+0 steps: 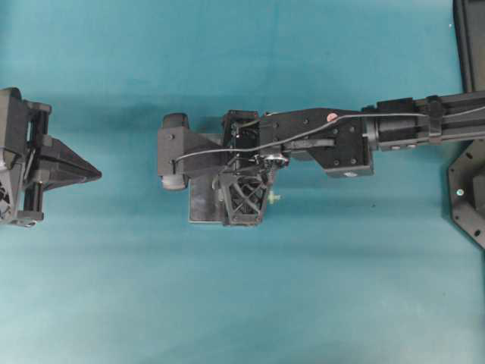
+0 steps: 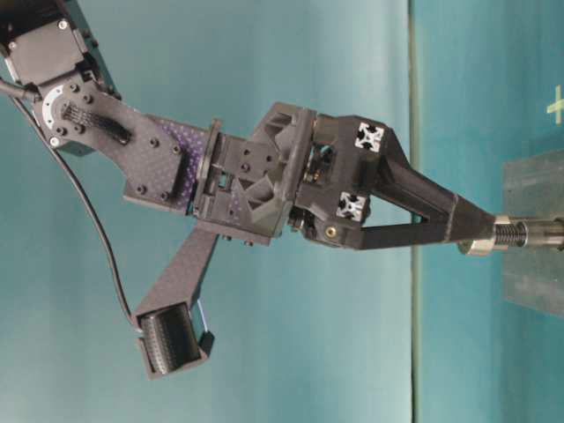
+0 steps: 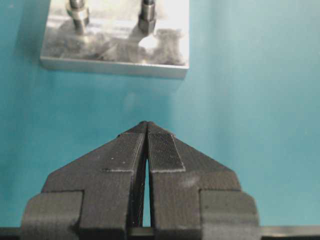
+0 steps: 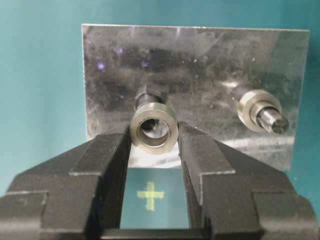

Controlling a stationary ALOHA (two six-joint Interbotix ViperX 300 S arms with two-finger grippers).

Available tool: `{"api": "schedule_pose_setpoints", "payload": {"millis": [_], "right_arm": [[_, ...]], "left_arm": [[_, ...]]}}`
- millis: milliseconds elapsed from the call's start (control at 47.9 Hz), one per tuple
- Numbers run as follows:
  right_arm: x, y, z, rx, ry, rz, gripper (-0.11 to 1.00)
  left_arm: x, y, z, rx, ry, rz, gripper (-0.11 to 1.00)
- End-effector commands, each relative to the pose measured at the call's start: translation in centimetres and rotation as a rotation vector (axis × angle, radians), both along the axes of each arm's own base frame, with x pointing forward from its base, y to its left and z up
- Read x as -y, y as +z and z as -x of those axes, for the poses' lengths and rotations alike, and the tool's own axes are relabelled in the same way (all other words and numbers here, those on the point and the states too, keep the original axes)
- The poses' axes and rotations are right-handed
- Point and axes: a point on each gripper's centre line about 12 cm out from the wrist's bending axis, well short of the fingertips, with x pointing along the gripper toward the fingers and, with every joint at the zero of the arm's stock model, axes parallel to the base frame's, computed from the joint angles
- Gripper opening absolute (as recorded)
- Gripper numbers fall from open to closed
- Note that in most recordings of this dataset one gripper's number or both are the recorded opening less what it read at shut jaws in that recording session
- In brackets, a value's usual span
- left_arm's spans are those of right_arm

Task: Insert the washer onto the shaft.
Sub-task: 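Grasp the lower washer with the right gripper and lift it, then carry the washer to the lower shaft and slide it down over it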

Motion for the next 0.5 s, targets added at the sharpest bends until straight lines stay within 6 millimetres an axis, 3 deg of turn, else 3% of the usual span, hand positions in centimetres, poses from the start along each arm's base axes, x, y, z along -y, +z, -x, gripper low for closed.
{"api": "schedule_pose_setpoints", "payload": {"millis": [0,480], "right_arm": [[-0.1,1.3,-0.5,0.039,0.017,0.007,0.34],[-0.5,0.2,-0.8,-0.004,0.033,0.005,0.34]], "left_arm": [[0.0,0.5,-0.2,0.020,0.001,0.002,0.00],[0.0,0.4,-0.2,0.018,0.000,0.000,0.00]]}}
